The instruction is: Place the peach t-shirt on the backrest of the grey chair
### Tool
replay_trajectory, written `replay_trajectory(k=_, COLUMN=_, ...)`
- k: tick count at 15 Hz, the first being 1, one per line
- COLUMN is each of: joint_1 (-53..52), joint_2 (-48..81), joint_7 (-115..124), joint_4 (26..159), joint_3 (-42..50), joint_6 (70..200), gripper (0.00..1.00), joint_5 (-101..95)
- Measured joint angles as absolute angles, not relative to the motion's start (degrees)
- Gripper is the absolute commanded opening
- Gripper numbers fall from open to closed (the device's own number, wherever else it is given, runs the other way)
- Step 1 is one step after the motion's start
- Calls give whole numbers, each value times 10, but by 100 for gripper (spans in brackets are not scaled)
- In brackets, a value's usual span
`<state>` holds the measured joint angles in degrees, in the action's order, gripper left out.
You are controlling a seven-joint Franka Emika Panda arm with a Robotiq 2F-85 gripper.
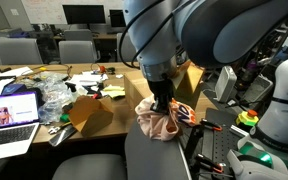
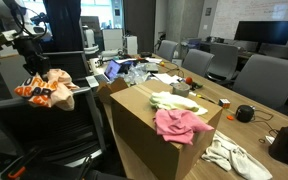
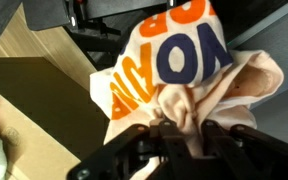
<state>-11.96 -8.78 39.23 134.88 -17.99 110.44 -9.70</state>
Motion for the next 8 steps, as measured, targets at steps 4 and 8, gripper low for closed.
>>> replay_trajectory(k=4, joint_1=-120, joint_2=-72, joint_7=392, joint_4=1341, joint_3=-176, joint_6=1105, gripper=51, joint_5=-97)
replay_trajectory(k=8, joint_1=-120, joint_2=-71, joint_7=392, joint_4=1336, joint_3=-171, joint_6=1105, gripper=81, joint_5=-97)
